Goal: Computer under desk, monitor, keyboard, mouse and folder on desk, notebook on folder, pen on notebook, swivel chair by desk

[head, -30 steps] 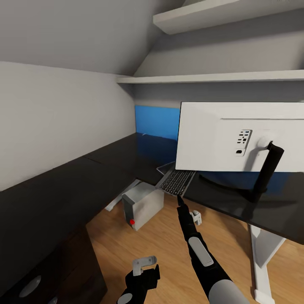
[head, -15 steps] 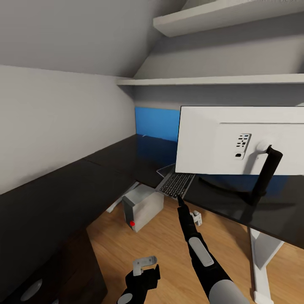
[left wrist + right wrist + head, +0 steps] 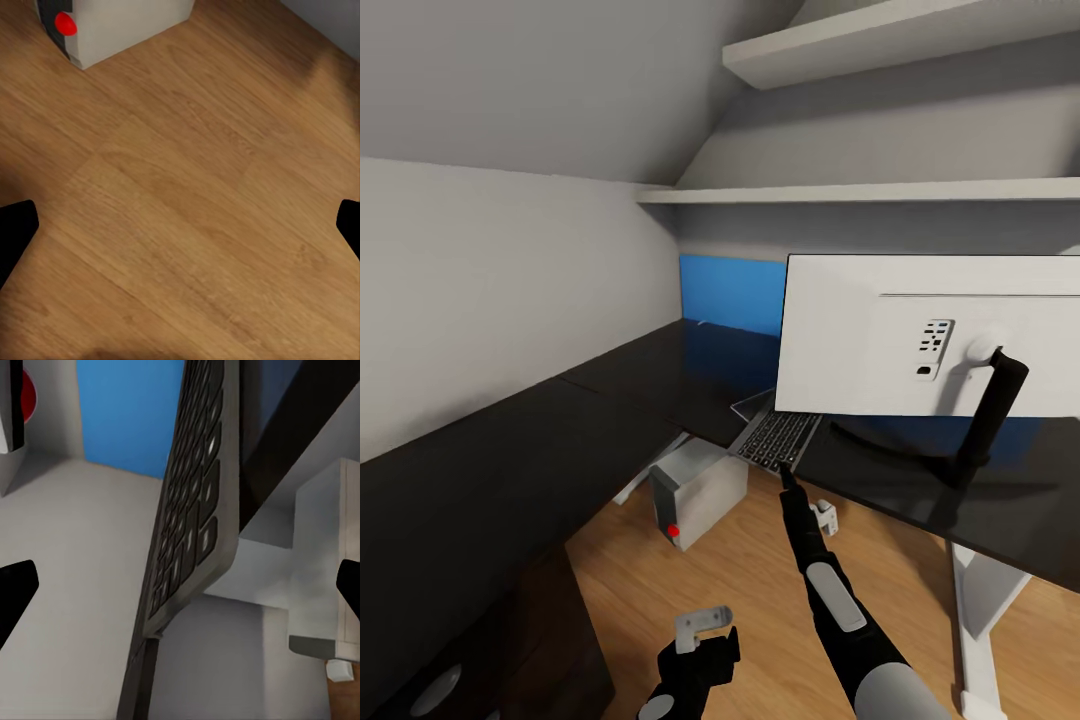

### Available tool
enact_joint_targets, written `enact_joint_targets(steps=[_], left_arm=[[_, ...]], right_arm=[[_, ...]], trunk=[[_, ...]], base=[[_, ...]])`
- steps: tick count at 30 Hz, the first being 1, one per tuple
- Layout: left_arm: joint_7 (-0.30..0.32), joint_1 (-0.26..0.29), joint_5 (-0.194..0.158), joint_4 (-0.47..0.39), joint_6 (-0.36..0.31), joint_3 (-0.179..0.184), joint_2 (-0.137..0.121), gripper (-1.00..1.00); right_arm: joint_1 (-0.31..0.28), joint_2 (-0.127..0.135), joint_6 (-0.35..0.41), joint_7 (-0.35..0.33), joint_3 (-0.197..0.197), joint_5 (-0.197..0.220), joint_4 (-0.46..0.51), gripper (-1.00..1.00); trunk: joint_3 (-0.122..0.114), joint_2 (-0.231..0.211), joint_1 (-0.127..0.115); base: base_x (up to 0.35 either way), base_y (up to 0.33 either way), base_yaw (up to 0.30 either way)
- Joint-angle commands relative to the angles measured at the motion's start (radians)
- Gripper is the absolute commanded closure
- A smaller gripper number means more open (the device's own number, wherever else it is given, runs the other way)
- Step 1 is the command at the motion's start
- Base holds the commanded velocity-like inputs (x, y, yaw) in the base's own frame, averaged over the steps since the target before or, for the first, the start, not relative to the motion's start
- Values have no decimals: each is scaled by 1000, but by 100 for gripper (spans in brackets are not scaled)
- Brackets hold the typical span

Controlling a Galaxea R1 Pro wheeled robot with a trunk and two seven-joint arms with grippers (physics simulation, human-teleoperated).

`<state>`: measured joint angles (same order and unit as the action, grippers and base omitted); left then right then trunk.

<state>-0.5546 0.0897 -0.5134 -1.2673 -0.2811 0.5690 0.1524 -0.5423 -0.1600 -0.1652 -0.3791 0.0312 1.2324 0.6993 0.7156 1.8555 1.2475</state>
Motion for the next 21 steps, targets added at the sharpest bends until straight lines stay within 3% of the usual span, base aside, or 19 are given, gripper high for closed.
enact_joint_targets(steps=[1,21], left_arm=[[-7,1,-6,-1,-3,2,0,-100],[-7,1,-7,-1,-3,0,-1,-100]], right_arm=[[-1,0,-4,-4,4,10,-1,-100],[-1,-1,-2,-6,12,9,-3,-100]], trunk=[[1,0,0],[1,0,0]], base=[[0,0,0],[0,0,0]])
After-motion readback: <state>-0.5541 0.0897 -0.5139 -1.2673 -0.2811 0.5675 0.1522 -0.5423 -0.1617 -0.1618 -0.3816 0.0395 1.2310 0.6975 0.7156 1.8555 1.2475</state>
